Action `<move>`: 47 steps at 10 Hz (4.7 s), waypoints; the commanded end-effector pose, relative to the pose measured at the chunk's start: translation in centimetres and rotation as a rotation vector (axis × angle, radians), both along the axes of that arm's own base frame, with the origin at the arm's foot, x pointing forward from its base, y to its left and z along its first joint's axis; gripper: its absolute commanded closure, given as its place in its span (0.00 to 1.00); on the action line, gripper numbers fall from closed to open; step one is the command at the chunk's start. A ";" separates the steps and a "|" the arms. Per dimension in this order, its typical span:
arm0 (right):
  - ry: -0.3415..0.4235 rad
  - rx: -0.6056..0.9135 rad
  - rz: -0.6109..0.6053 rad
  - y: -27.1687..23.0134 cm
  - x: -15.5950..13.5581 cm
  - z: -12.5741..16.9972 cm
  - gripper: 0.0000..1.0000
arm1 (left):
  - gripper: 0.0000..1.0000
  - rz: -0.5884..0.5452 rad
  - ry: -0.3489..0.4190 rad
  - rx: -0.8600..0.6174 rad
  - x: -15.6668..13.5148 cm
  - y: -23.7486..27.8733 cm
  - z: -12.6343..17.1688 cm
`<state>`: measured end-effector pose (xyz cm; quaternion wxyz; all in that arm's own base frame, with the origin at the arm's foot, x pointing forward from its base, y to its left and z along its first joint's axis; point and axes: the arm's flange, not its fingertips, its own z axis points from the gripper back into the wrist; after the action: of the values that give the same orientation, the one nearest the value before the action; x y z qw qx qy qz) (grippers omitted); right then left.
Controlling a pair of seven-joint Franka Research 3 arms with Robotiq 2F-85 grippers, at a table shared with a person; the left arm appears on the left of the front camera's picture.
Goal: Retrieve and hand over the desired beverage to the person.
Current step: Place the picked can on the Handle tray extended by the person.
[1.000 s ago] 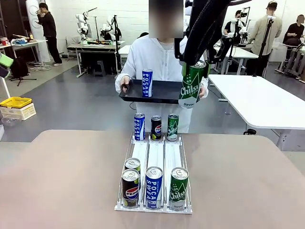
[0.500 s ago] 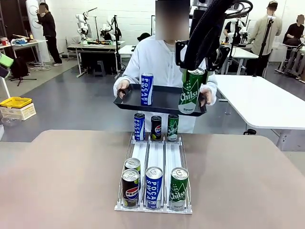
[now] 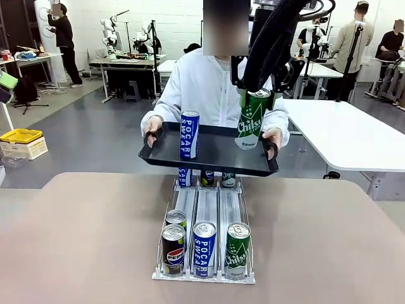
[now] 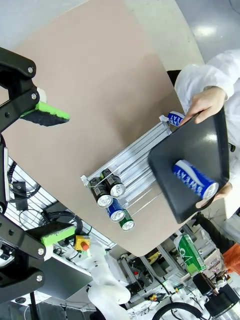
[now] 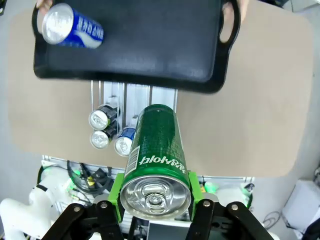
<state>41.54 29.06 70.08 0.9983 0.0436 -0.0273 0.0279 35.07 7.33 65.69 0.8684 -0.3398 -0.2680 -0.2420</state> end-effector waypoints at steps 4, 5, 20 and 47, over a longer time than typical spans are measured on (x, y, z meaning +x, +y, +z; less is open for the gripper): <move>-0.014 -0.009 -0.008 -0.3 -0.1 0.3 0.98 | 0.00 -0.007 -0.020 -0.017 0.1 0.1 0.1; -0.014 -0.009 -0.008 -0.3 -0.1 0.3 0.98 | 0.00 -0.007 -0.020 -0.017 0.1 0.1 0.1; 0.075 -0.041 0.026 1.7 5.2 -2.5 0.42 | 0.00 -0.007 -0.020 -0.017 0.1 0.1 0.1; 0.156 -0.093 0.129 3.4 9.2 -9.1 0.00 | 0.00 -0.007 -0.020 -0.017 0.1 0.1 0.1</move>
<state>50.70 32.98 60.75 0.9939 0.0107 0.0728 0.0825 35.07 7.33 65.69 0.8684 -0.3398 -0.2679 -0.2421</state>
